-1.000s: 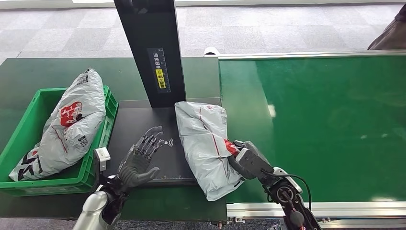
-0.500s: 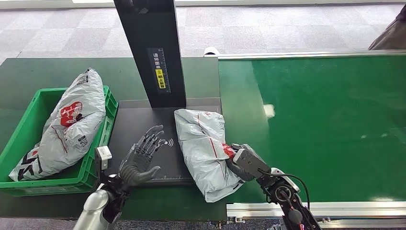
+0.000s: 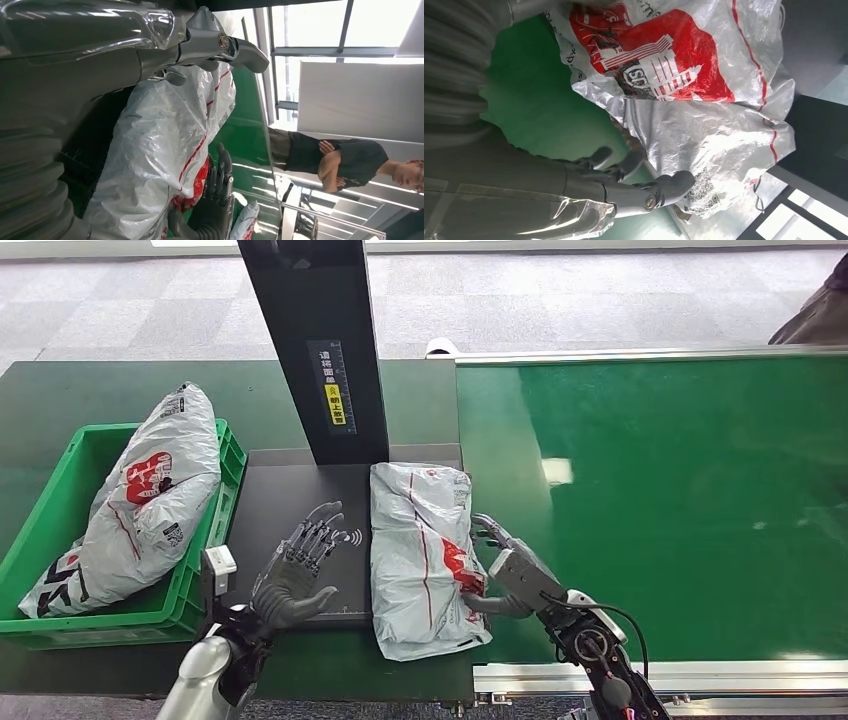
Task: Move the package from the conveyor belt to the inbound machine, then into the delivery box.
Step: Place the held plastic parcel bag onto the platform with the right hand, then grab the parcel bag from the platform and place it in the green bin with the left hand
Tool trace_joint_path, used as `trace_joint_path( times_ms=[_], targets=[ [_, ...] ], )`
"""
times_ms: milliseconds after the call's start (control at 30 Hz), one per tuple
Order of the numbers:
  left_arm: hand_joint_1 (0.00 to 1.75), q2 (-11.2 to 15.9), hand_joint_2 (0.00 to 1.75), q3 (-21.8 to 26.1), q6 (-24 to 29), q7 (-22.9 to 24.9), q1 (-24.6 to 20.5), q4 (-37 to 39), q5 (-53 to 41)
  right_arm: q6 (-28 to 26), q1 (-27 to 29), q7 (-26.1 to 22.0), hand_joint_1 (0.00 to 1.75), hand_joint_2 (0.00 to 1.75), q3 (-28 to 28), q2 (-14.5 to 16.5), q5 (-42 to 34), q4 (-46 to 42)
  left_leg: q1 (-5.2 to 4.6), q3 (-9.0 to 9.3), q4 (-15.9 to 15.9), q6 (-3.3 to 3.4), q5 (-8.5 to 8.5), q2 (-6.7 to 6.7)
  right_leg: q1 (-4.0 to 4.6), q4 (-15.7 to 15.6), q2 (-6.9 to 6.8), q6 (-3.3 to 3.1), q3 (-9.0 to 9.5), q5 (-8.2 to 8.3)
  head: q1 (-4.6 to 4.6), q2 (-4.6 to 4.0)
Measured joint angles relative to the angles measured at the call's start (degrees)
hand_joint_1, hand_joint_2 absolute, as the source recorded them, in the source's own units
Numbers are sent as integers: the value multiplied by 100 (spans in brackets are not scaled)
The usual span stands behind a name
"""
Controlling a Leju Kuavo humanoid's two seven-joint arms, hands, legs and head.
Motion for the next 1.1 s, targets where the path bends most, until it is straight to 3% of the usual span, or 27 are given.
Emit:
trace_joint_path(
  times_ms=[733, 1000, 1100],
  targets=[
    [0, -227, 175, -255, 545, -79, -38, -152, -628, -165, 316, -186, 0, 175, -516, -18, -166, -516, 0, 0, 1, 0, 0, 1, 0, 0, 0, 0, -2, 0, -1, 0],
    [0, -326, 175, -787, 1671, 210, -606, -80, -2056, -195, 334, -19, 0, 175, -739, 12, -31, -709, -1, 0, 2, 1, 1, 1, -2, 0, -1, 0, 1, 3, 0, 0],
    [0, -343, 175, -969, 1858, 363, -822, 87, -2395, -186, 328, 6, 0, 175, -797, 35, 8, -744, -1, 0, 3, 1, 1, -1, -2, 0, -1, 0, 0, 3, 0, 0]
  ],
)
